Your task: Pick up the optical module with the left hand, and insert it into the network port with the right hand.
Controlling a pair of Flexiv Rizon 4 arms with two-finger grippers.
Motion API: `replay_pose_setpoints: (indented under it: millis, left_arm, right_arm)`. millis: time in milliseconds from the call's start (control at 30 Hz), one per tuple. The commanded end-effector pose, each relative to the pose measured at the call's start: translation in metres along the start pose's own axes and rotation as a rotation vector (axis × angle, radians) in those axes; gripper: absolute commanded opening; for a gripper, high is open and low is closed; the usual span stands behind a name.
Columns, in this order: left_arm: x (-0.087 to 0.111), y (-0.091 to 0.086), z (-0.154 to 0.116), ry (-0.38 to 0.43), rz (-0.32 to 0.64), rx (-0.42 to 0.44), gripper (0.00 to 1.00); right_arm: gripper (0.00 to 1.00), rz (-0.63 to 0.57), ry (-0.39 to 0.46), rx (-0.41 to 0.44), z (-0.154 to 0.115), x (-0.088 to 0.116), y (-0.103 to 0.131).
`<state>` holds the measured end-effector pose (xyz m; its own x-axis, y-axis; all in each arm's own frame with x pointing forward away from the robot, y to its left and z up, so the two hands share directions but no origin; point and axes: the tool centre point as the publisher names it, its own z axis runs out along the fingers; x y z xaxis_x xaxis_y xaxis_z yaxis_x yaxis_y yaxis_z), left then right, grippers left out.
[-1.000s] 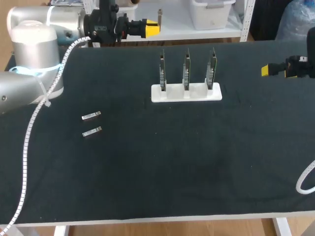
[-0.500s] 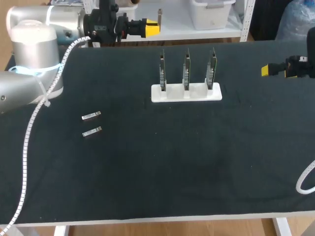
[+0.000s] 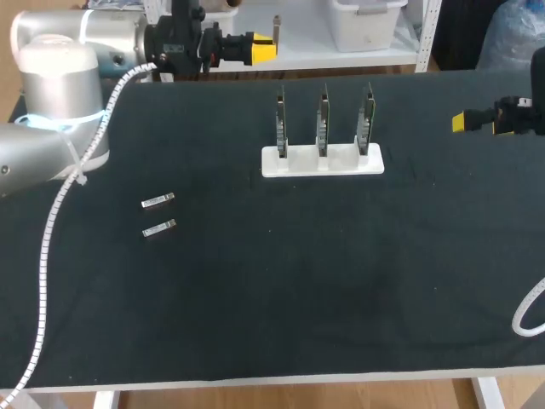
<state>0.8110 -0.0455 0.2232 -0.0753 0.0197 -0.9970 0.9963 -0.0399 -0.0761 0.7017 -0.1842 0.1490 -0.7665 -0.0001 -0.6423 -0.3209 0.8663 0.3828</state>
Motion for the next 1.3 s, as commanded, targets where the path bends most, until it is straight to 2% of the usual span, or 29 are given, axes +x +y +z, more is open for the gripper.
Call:
replay_pose_setpoints:
  millis: [33,600,1300]
  left_arm:
    - [0.0,-0.003,0.0,0.0,0.002,-0.009,0.0]
    - [0.002,-0.001,0.0,-0.016,0.007,0.002,0.0]
    - [0.019,0.003,0.012,-0.036,0.019,-0.005,0.0]
  right_arm:
    - [1.0,0.0,0.0,0.003,-0.002,0.001,0.001]
    - [1.0,0.0,0.0,0.003,-0.002,0.001,0.001]
    - [1.0,0.0,0.0,0.003,-0.002,0.001,0.001]
